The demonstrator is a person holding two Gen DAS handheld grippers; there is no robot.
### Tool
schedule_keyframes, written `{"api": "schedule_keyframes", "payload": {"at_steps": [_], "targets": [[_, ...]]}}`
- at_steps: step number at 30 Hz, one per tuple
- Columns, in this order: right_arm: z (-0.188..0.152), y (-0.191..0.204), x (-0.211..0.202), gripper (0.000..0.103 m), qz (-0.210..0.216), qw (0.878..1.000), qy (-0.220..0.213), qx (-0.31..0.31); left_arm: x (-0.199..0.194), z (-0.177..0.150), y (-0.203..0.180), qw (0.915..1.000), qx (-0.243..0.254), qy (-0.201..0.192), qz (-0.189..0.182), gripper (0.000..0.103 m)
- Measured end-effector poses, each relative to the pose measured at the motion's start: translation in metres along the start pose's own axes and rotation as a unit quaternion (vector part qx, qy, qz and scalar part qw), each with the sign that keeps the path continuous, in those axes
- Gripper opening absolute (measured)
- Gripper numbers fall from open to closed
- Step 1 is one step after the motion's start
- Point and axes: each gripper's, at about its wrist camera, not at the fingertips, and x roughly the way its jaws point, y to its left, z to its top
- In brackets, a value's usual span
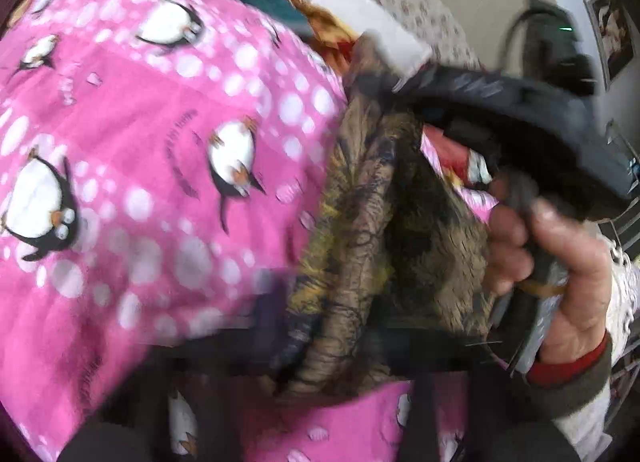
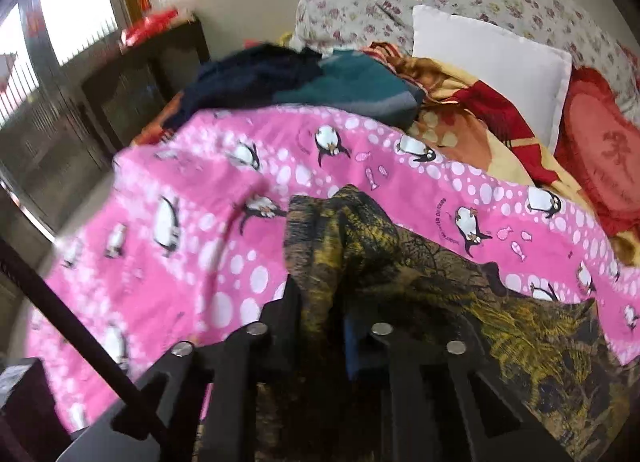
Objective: Fold small clothes
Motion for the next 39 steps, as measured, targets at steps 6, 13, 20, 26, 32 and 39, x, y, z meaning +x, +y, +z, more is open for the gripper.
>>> {"api": "schedule_keyframes", "payload": {"at_steps": [6,13,20,26,32,39], "targets": [[-0.006,-0.036,-0.070,0.013,0.055,0.996,-0.053,0.037,-0.026,-0.013,-0.071,0.9949,0.099,-0.019,0.000,0.008],[-0.028,-0.115,-0.169,0.013,0.040,0.990,-0.114,0.075,-0.011,-0.028,-0.189,0.9797,0.195,0.002,-0.048,0.008],[-0.081,-0.219,-0.234,0.012,-0.024,0.981,-0.139,0.135,0.070,-0.065,-0.293,0.9573,0.269,0.067,-0.079,0.008],[-0.129,-0.290,-0.211,0.012,-0.076,0.974,-0.096,0.190,0.155,-0.088,-0.318,0.9473,0.288,0.130,-0.050,0.008],[-0.146,-0.313,-0.171,0.012,-0.091,0.970,-0.063,0.215,0.144,-0.078,-0.309,0.9407,0.288,0.168,-0.064,0.067],[-0.169,-0.294,-0.234,0.054,-0.033,0.958,-0.116,0.262,0.055,-0.052,-0.265,0.9460,0.318,0.059,-0.016,0.084]]}}
